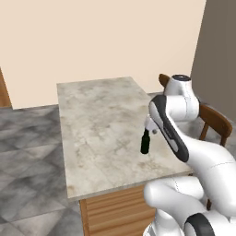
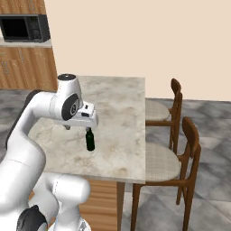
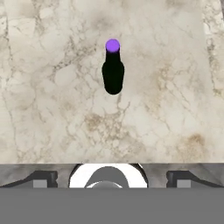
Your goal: Move the drinks to the dining counter.
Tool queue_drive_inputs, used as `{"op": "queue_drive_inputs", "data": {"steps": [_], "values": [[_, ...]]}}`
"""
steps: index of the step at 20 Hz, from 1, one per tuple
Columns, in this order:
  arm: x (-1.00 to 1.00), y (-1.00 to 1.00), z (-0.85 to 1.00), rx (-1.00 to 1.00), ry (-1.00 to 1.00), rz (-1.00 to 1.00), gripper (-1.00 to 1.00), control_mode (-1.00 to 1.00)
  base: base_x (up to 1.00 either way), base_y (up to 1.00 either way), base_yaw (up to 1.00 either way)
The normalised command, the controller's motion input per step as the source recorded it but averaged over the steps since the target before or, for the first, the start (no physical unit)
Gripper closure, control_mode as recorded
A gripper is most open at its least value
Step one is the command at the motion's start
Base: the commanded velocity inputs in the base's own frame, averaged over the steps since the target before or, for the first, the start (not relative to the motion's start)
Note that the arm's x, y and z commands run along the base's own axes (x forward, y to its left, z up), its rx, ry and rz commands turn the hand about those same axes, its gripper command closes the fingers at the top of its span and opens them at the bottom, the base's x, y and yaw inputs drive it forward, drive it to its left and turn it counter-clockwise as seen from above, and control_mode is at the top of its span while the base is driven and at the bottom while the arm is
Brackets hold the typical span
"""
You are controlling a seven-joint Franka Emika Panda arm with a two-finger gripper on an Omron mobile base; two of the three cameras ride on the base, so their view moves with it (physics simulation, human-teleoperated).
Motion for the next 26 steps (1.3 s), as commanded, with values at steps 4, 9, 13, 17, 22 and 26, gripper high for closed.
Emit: {"op": "queue_drive_inputs", "data": {"steps": [4,9,13,17,22,26], "values": [[-0.51,0.00,0.27,0.00,0.00,-0.05,-1.00,-1.00,0.00,0.00,0.00],[-0.45,0.00,0.16,0.00,0.00,-0.03,-1.00,-1.00,0.00,0.00,0.00],[-0.24,0.01,0.02,0.00,0.00,0.00,-1.00,-1.00,0.00,0.00,0.00],[-0.25,0.06,0.02,0.00,0.00,0.00,-1.00,-1.00,0.00,0.00,0.00],[-0.08,0.13,0.00,0.00,0.00,0.00,-1.00,-1.00,0.00,0.00,0.00],[0.00,0.00,0.00,0.00,0.00,0.00,-1.00,1.00,-0.12,-0.04,0.00]]}}
